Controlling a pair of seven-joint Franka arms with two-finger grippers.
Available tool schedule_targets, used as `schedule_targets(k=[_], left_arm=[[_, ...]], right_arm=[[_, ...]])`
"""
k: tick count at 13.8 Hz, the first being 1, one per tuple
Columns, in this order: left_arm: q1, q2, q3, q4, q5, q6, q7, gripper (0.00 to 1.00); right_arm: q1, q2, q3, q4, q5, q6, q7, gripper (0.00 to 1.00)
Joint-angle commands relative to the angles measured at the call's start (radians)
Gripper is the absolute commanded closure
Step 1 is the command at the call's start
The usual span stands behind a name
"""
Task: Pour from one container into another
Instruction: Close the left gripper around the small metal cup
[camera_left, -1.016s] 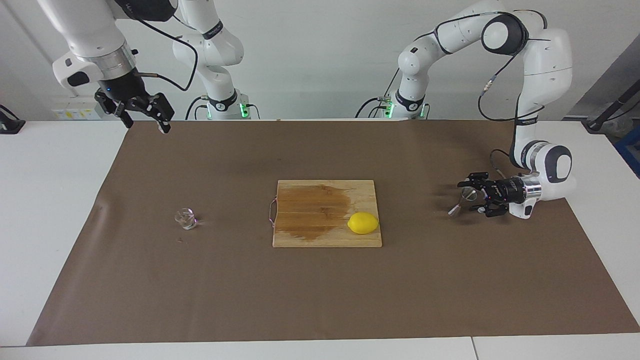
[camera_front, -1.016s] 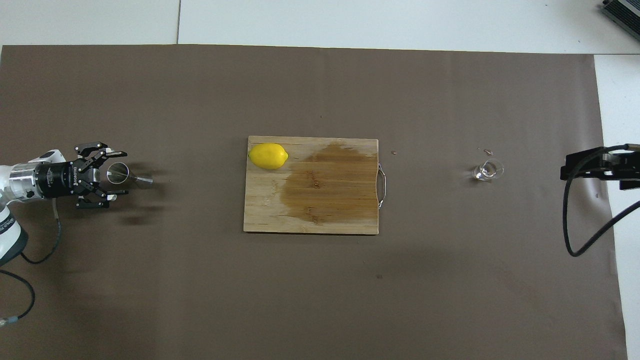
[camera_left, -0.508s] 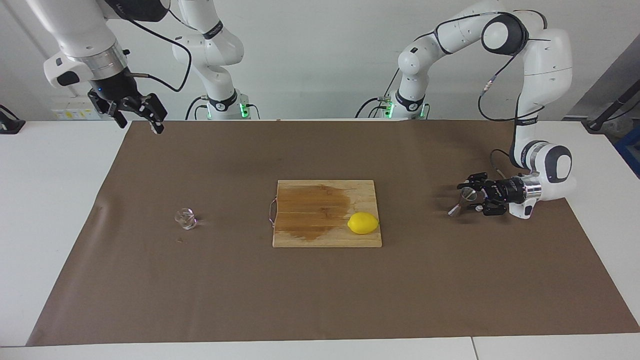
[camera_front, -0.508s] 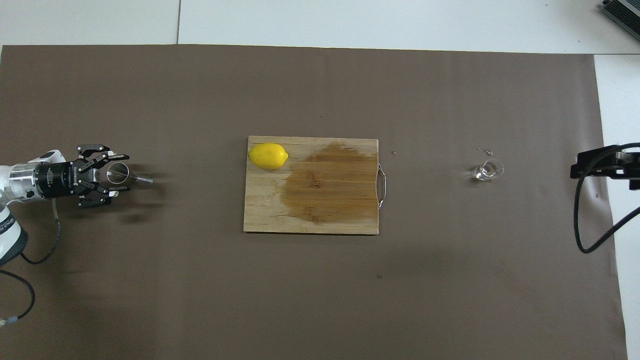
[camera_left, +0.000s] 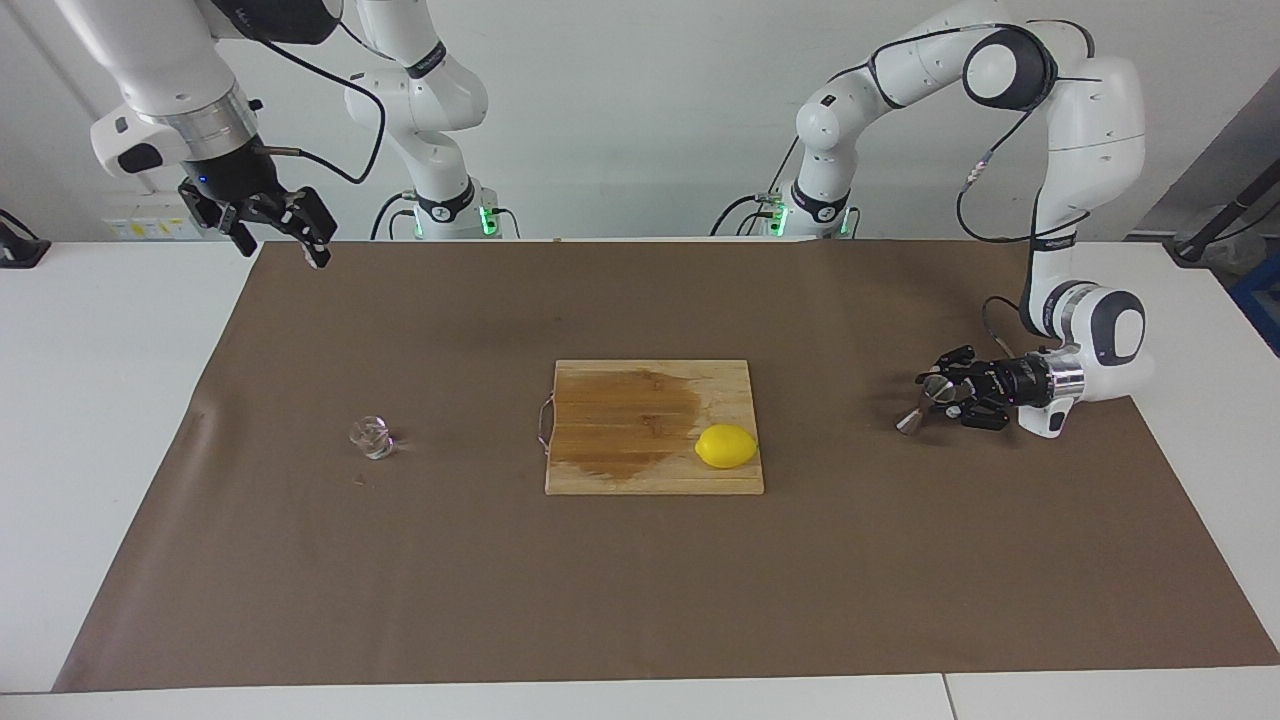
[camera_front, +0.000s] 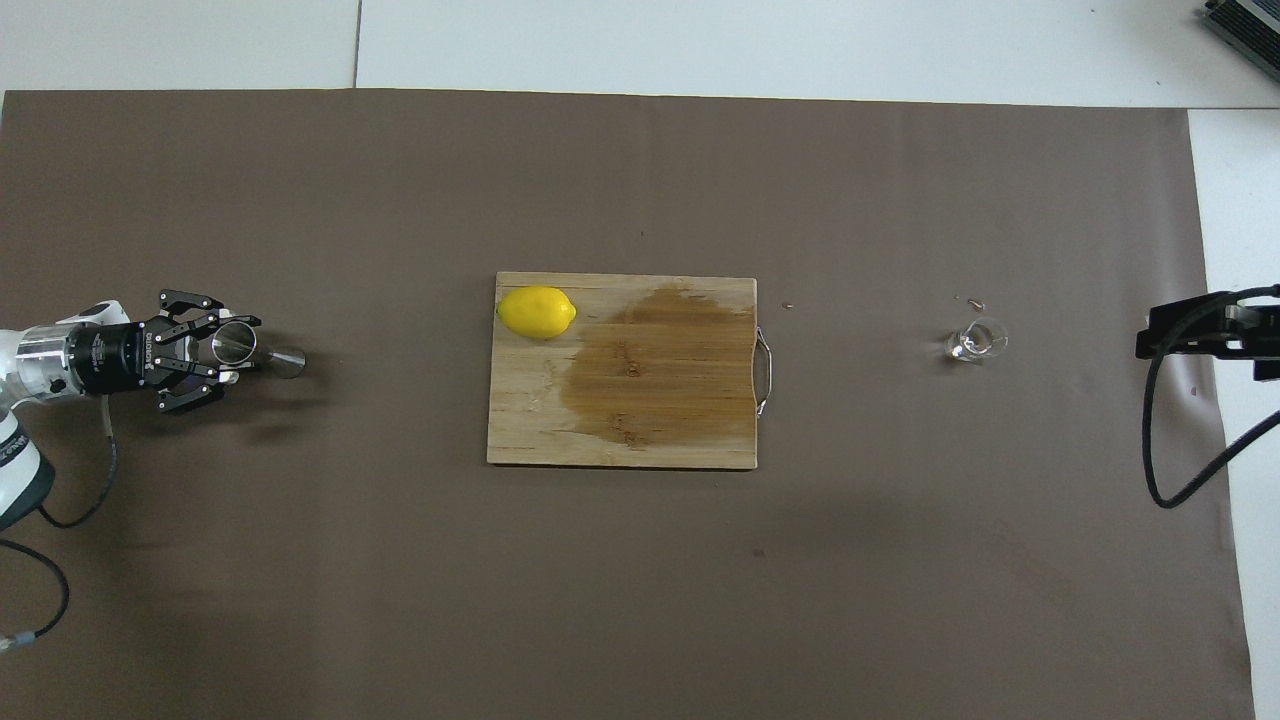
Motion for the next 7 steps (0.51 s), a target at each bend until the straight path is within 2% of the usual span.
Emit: schedule_targets(k=[1,4,7], left_arm=[[0.013,0.019,-0.016,0.024,0.002,0.001,-0.029,0.58],[0.011,0.019,-0.023,0.03,0.002,0.001,-0.029,0.64],[0.01,0.019,-0.049,0.042,0.0,0.0,-0.052,0.64]], right_arm=[[0.004,-0.03,-0.008,-0.037,0.02,0.005,0.007,0.0],[0.004,-0.036,-0.008,-0.047,0.02,0.012,0.001,0.0],[0.002,-0.036,-0.008,-0.05,0.02,0.012,0.001,0.0]])
